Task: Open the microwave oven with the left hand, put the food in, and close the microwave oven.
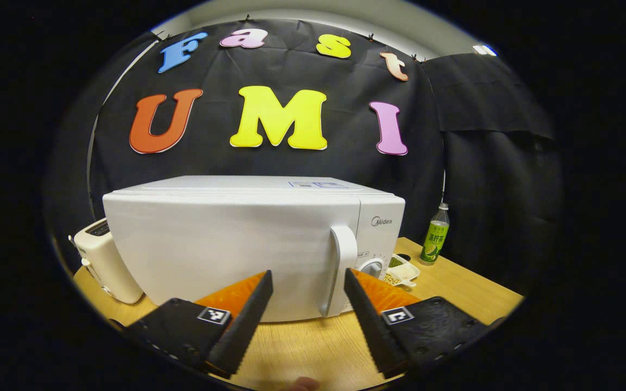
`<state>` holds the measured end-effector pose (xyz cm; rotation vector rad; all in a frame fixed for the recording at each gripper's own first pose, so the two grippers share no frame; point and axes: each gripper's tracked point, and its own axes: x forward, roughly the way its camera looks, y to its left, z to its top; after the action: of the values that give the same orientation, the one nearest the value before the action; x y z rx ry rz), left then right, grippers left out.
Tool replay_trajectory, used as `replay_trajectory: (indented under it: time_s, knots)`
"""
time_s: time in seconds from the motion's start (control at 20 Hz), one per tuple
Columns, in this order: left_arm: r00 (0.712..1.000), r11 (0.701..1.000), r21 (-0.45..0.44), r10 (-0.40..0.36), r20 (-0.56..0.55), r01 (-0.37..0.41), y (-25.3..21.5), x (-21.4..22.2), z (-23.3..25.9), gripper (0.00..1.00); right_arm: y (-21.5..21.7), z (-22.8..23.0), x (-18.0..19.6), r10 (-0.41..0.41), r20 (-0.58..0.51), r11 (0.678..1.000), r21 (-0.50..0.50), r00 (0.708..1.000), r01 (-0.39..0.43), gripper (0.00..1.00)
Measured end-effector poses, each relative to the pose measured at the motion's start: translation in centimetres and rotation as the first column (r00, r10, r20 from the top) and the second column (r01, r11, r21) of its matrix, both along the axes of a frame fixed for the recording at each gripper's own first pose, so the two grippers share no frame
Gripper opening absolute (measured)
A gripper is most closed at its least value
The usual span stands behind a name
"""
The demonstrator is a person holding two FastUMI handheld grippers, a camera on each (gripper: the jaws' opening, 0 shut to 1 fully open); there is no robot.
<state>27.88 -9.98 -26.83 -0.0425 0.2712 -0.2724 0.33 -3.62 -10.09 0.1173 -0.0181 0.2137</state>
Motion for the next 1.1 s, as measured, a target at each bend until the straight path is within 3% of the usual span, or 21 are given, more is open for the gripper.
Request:
replay_trajectory:
  time_s: [0.05,0.1,0.15,0.2,0.45,0.5,0.55,0.6,0.65,0.7,0.75,0.8,0.85,0.95,1.0,1.05,1.1]
  knots:
    - [1.0,1.0,0.018,0.014,0.016,-0.014,0.8,-0.2,1.3,0.89,0.0,0.0,-0.2,-0.005,0.0,1.0,-0.001,1.0,0.005,0.9]
    - [0.999,0.999,0.034,0.02,0.038,-0.021,1.4,-1.1,2.6,0.96,0.2,0.1,-0.3,-0.005,0.001,1.0,-0.002,1.0,0.005,1.0]
    - [0.998,0.999,0.037,0.027,0.063,-0.029,2.0,-2.1,3.9,0.96,0.4,0.2,-0.5,-0.003,0.001,1.0,-0.002,1.0,0.003,1.0]
    - [0.997,0.999,0.031,0.025,0.078,-0.027,2.3,-3.1,5.2,0.96,0.6,0.4,-0.7,0.0,0.003,1.0,-0.001,1.0,0.0,0.91]
    - [0.989,0.999,-0.009,0.05,0.137,-0.049,4.5,-10.0,11.6,0.96,1.5,1.0,-1.3,0.001,0.012,1.0,-0.006,1.0,-0.001,0.91]
    - [0.987,0.998,-0.015,0.066,0.145,-0.065,5.3,-11.2,12.7,0.96,1.6,1.1,-1.4,-0.002,0.013,1.0,-0.009,1.0,0.002,1.0]
    - [0.985,0.997,-0.028,0.073,0.158,-0.07,5.8,-12.8,13.9,0.96,1.7,1.3,-1.5,-0.004,0.015,1.0,-0.012,1.0,0.005,0.91]
    - [0.983,0.997,-0.041,0.071,0.172,-0.065,6.0,-14.3,14.8,0.86,1.9,1.5,-1.6,-0.008,0.018,1.0,-0.013,1.0,0.008,0.91]
    - [0.98,0.996,-0.047,0.078,0.182,-0.071,6.3,-15.8,15.6,0.95,2.1,1.7,-1.7,-0.011,0.021,1.0,-0.014,1.0,0.011,0.91]
    - [0.976,0.995,-0.056,0.095,0.196,-0.086,6.9,-17.1,16.2,0.94,2.4,1.8,-1.7,-0.011,0.021,1.0,-0.02,1.0,0.012,0.91]
    - [0.974,0.994,-0.057,0.106,0.202,-0.097,7.4,-18.4,16.7,0.83,2.8,2.0,-1.8,-0.01,0.021,0.999,-0.032,1.0,0.011,1.0]
    - [0.972,0.993,-0.053,0.115,0.205,-0.106,7.8,-19.8,17.0,0.94,3.1,2.2,-1.9,-0.013,0.021,0.999,-0.045,1.0,0.013,0.91]
    - [0.97,0.991,-0.043,0.132,0.206,-0.126,8.7,-21.0,17.2,0.94,3.2,2.6,-2.1,-0.017,0.027,0.998,-0.061,0.999,0.018,1.0]
    - [0.965,0.985,-0.041,0.175,0.195,-0.171,10.2,-23.4,17.5,0.95,3.3,3.5,-2.3,-0.038,0.047,0.994,-0.103,0.998,0.043,1.0]
    - [0.959,0.98,-0.05,0.2,0.199,-0.194,11.2,-24.4,17.8,0.94,3.1,4.0,-2.5,-0.051,0.062,0.991,-0.121,0.997,0.058,0.9]
    - [0.953,0.976,-0.059,0.218,0.208,-0.21,11.8,-25.3,18.2,0.95,3.4,4.7,-2.7,-0.056,0.081,0.989,-0.13,0.995,0.067,1.0]
    - [0.95,0.972,-0.06,0.233,0.21,-0.225,12.4,-26.2,18.4,0.94,3.8,5.1,-3.2,-0.055,0.094,0.988,-0.136,0.994,0.067,1.0]
